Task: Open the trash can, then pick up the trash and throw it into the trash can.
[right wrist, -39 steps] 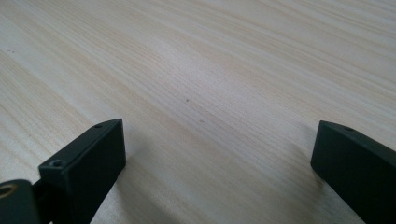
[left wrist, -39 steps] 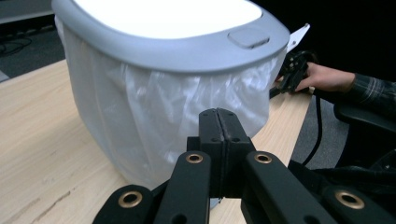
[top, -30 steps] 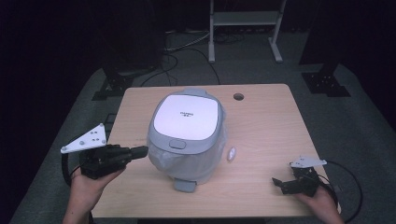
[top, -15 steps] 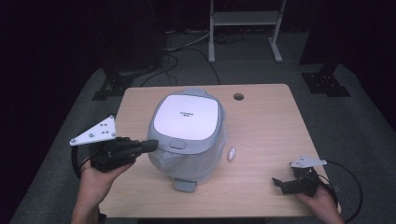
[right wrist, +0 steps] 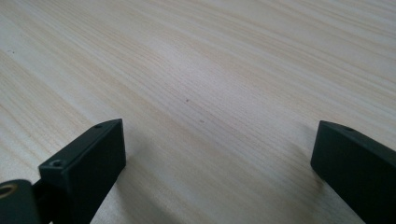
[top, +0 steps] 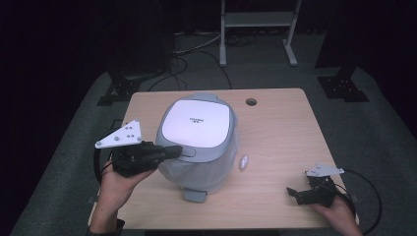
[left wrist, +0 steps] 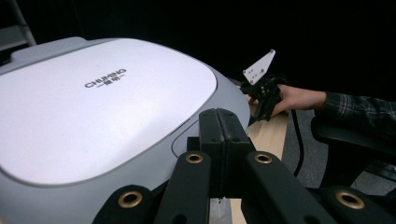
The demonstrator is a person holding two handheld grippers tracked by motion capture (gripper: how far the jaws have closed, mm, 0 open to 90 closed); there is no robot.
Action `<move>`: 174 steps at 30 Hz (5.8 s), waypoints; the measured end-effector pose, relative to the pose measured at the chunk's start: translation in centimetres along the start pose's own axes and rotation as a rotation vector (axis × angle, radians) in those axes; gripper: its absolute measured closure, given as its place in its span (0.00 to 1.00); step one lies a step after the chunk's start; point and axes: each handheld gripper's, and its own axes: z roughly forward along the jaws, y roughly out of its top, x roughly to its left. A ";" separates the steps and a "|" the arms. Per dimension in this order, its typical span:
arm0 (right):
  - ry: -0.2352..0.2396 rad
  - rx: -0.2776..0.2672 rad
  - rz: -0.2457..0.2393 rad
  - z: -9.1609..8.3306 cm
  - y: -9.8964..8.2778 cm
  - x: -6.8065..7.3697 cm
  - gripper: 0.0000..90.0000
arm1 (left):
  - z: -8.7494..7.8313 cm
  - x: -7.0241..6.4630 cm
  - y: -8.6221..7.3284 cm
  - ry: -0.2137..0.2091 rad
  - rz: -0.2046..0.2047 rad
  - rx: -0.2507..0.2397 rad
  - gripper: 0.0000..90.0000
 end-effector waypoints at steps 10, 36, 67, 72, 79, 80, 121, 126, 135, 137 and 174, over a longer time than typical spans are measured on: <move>0.000 0.000 0.000 0.0 0.0 0.0 0.02 | 1.1 0.2 0.0 -0.003 -0.004 0.012 1.00; 0.000 0.000 -0.001 0.0 0.0 0.0 0.02 | 0.8 0.1 -0.2 0.037 -0.010 0.016 0.92; -0.001 0.000 0.000 0.0 0.0 -0.1 0.02 | -6.1 0.8 -3.7 0.194 -0.106 -0.011 0.45; -0.001 0.000 0.000 0.0 0.0 -0.1 0.02 | -6.3 0.6 -4.3 0.224 -0.095 -0.010 0.37; -0.001 0.000 0.000 0.0 0.0 -0.1 0.02 | -5.8 0.9 -5.8 0.274 -0.098 0.022 0.26; -0.001 0.000 0.000 0.0 0.0 -0.1 0.02 | -5.7 1.0 -6.1 0.280 -0.101 0.025 0.24; -0.003 0.001 0.001 0.0 0.0 -0.1 0.02 | -1.0 3.8 -17.6 0.401 -0.142 0.226 0.02; -0.002 0.001 0.001 0.0 0.0 -0.1 0.02 | -0.4 4.1 -18.6 0.407 -0.131 0.257 0.02; 0.001 0.001 -0.003 0.0 0.0 -0.2 0.03 | 0.7 4.4 -20.2 0.399 -0.137 0.299 0.02; 0.007 -0.009 -0.007 -0.1 0.0 -0.2 0.07 | 1.2 4.6 -20.8 0.391 -0.147 0.326 0.02; 0.084 -0.042 -0.013 0.3 5.2 3.1 0.07 | 2.4 5.2 -23.1 0.358 -0.160 0.378 0.00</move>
